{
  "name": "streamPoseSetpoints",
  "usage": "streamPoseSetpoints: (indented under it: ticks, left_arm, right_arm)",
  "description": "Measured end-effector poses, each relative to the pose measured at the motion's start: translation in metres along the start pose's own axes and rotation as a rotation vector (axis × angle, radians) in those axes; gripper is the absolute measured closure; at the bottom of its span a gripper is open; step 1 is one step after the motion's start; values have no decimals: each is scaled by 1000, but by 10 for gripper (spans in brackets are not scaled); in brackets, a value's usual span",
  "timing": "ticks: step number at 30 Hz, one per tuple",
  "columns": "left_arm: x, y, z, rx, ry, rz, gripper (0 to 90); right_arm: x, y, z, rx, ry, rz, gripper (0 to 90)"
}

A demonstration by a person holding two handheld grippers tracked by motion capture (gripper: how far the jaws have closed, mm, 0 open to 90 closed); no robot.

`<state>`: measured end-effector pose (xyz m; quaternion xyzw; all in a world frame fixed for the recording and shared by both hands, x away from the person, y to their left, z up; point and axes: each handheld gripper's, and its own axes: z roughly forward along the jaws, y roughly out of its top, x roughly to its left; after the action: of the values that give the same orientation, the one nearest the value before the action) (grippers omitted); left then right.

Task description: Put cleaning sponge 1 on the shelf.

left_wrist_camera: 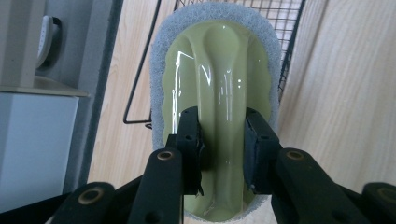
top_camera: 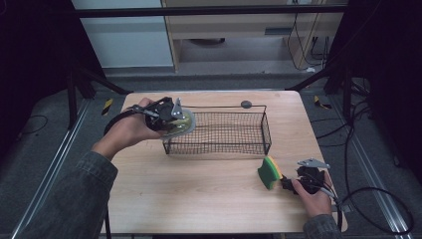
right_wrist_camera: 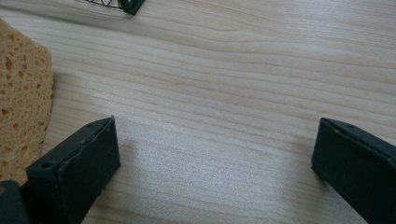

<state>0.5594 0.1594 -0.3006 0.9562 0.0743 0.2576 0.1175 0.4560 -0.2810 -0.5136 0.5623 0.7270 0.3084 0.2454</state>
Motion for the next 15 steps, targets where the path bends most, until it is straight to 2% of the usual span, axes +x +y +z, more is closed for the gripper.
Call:
streamPoseSetpoints:
  ticks: [6, 10, 15]
  left_arm:
    - [5, 7, 11, -5, 5, 11, 707]
    - [4, 17, 24, 16, 6, 53, 707]
    - [3, 21, 34, 15, 0, 70, 707]
  right_arm:
    - [0, 0, 0, 0, 1, 3, 13]
    - [0, 0, -1, 0, 1, 2, 14]
    - [0, 0, -1, 0, 1, 2, 14]
